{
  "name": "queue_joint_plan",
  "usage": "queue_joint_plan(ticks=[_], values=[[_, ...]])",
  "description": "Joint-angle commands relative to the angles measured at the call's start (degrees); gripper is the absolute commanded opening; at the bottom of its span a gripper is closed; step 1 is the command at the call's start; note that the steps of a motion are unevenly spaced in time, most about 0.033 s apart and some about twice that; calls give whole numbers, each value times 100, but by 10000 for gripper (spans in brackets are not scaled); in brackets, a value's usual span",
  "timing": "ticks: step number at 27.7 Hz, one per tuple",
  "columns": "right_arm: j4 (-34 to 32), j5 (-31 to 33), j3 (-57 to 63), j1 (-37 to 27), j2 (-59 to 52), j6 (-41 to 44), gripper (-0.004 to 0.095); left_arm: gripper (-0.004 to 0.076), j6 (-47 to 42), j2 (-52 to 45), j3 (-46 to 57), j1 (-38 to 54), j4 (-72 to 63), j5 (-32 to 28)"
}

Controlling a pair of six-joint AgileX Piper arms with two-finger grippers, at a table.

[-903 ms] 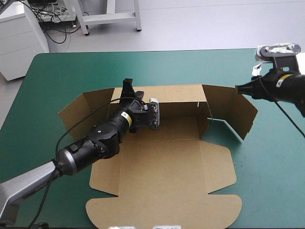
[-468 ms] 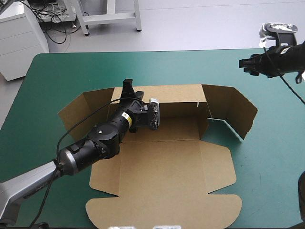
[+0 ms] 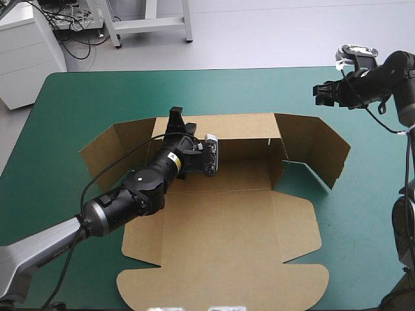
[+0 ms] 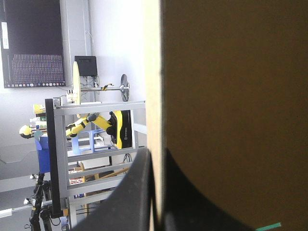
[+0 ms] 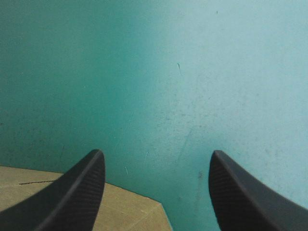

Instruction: Fold the box

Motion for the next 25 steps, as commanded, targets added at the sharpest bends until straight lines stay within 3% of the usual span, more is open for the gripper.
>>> queue_joint_plan(ticks=[1,7,12,25], values=[[158,-234,-198,-24,-180,-203,582,-32,-113,-81,-87,11,-40,278],[117,-314,-198,212,-146,-404,587,-32,-155,-81,-87,11,114,237],[-75,-322,-198,458,-133,-428,654,-32,-214,-81,-87,11,114,237],[-337,347,-178,486,-133,-306,653,-32,-214,-81,-87,11,114,281]])
